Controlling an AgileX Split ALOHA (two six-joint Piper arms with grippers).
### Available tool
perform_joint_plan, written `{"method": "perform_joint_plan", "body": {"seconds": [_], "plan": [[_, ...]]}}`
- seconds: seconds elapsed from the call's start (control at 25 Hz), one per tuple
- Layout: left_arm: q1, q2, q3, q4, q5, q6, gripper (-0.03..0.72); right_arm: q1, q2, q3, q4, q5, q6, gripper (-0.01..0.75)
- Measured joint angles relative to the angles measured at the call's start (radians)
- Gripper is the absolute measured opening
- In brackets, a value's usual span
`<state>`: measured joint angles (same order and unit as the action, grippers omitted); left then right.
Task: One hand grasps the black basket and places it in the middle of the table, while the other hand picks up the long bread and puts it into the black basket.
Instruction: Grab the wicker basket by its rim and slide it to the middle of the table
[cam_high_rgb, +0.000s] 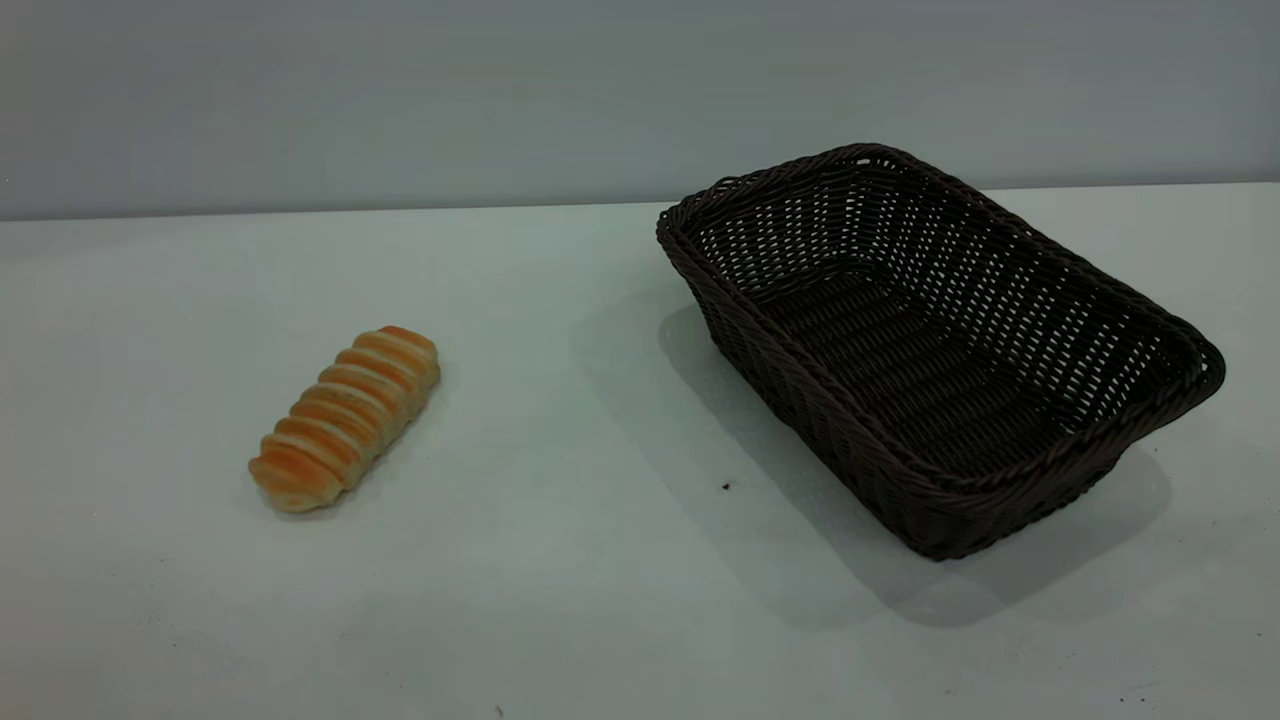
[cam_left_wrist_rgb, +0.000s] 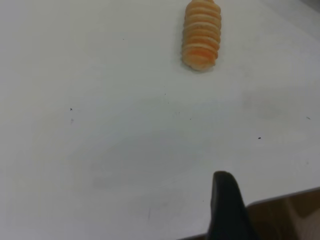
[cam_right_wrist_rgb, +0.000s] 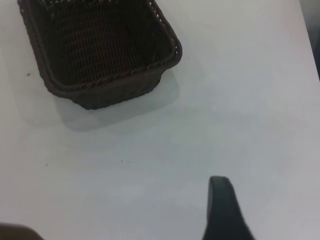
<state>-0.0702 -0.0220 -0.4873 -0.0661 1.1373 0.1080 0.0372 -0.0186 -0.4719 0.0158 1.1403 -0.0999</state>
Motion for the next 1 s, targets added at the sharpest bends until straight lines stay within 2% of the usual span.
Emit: {"method": "perform_joint_plan", "body": {"seconds": [0.36, 0.48, 0.64, 0.84, 1.0], "plan": [[0.0, 0.0, -0.008, -0.003, -0.024, 0.0, 0.481, 0.0, 0.0, 0.0, 0.0, 0.0, -0.001, 0.475], [0.0, 0.003, -0.025, -0.047, -0.113, -0.004, 0.481, 0.0, 0.0, -0.012, 0.001, -0.021, -0.022, 0.475], [0.0, 0.088, -0.029, -0.127, -0.2, -0.004, 0.481, 0.0, 0.022, -0.025, 0.071, -0.114, -0.035, 0.475], [0.0, 0.287, -0.029, -0.154, -0.338, -0.001, 0.481, 0.0, 0.224, -0.029, 0.23, -0.153, -0.139, 0.475], [0.0, 0.451, -0.073, -0.152, -0.383, 0.002, 0.481, 0.0, 0.427, -0.068, 0.36, -0.159, -0.252, 0.475]]}}
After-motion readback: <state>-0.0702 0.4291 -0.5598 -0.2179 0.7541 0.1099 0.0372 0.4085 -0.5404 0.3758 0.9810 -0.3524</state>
